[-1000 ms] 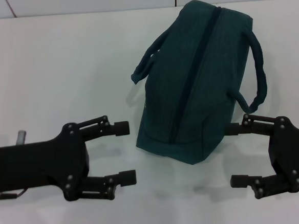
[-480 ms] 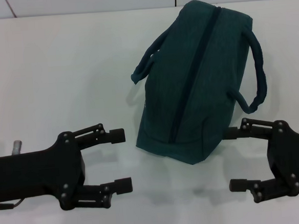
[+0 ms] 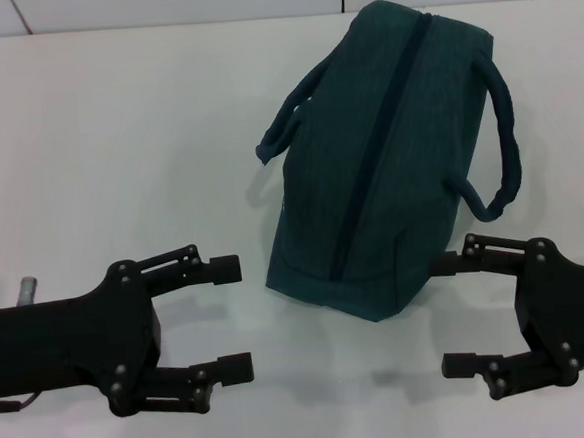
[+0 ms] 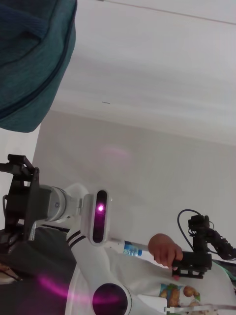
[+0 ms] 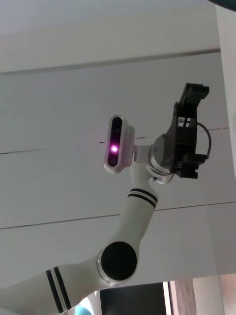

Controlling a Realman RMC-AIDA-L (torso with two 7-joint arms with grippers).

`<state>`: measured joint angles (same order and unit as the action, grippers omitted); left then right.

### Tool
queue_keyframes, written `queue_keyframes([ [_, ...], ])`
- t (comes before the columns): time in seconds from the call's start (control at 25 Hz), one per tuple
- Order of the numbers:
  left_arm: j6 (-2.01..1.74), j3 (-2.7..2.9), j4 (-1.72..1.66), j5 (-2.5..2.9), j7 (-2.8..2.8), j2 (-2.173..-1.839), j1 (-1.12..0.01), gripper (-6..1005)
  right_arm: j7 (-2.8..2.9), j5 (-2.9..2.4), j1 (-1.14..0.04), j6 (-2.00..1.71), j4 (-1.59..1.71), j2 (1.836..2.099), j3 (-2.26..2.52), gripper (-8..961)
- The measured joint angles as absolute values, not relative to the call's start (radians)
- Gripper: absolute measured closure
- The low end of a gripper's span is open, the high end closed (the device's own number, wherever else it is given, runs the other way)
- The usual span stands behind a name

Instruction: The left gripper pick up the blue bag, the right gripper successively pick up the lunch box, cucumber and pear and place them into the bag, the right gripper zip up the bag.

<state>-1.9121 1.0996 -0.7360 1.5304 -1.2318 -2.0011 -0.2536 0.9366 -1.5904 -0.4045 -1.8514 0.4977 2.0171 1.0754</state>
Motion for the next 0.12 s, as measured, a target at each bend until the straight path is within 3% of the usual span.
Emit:
queue_keyframes([
  [0.12, -1.912, 1.093, -0.738, 1.53, -1.233, -2.001, -0.253, 115, 0.936, -1.59, -0.41, -1.851, 0.495, 2.017, 1.075, 83],
])
